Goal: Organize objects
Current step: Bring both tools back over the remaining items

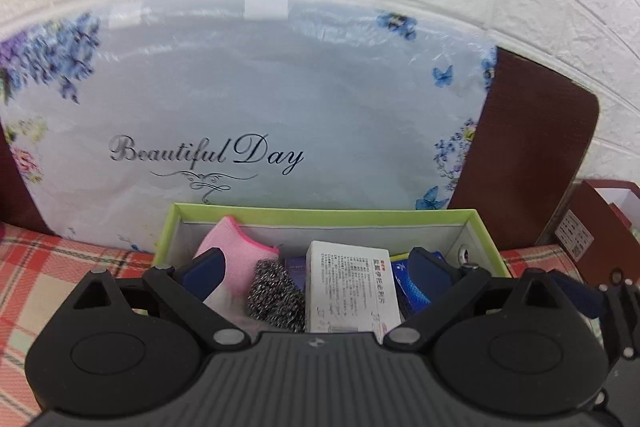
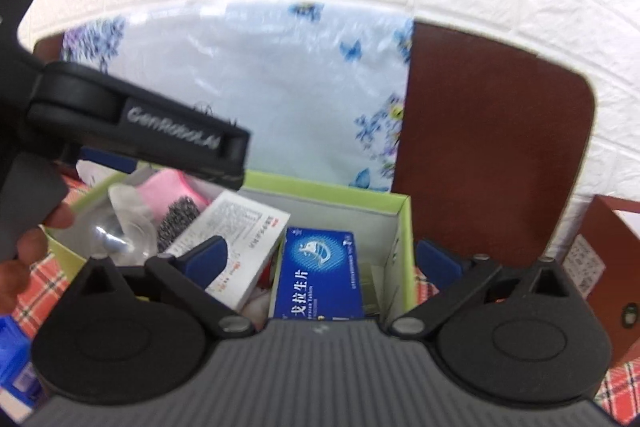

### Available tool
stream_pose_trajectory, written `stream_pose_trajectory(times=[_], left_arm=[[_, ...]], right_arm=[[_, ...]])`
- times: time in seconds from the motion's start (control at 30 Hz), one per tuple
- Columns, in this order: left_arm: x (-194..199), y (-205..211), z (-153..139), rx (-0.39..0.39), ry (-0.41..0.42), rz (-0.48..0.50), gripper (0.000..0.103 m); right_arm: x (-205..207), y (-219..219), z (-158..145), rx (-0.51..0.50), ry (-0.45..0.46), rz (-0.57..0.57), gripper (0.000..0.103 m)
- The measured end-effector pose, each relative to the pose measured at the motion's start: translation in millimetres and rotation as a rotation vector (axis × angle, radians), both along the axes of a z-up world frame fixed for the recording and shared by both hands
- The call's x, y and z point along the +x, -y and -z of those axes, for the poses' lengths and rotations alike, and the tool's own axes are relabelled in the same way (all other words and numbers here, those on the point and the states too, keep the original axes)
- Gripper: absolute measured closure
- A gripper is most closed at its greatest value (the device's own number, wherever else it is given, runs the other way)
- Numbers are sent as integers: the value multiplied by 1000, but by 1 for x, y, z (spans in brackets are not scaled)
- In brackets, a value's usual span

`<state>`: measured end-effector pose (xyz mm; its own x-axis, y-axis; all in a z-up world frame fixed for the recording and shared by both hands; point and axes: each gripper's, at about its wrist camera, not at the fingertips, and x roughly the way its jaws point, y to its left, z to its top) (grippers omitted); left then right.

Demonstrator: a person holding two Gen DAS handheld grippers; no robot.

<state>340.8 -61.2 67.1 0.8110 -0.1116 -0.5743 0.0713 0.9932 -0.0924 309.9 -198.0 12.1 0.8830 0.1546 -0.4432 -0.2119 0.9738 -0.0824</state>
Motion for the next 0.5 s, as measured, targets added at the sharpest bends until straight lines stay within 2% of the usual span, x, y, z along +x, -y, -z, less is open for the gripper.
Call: stream_pose_trajectory(times=[0.13, 0.33, 0.5], left_arm=[[-36, -4, -16, -2, 16, 19, 2], [-94, -6, -21, 85, 82, 14, 2], [-135, -23, -9, 49, 66, -3, 2]], right_arm=[[-35, 4, -18, 18, 29, 12, 0], [-91, 11, -32, 65, 57, 22, 0], [-136, 15, -29, 60, 64, 27, 0]])
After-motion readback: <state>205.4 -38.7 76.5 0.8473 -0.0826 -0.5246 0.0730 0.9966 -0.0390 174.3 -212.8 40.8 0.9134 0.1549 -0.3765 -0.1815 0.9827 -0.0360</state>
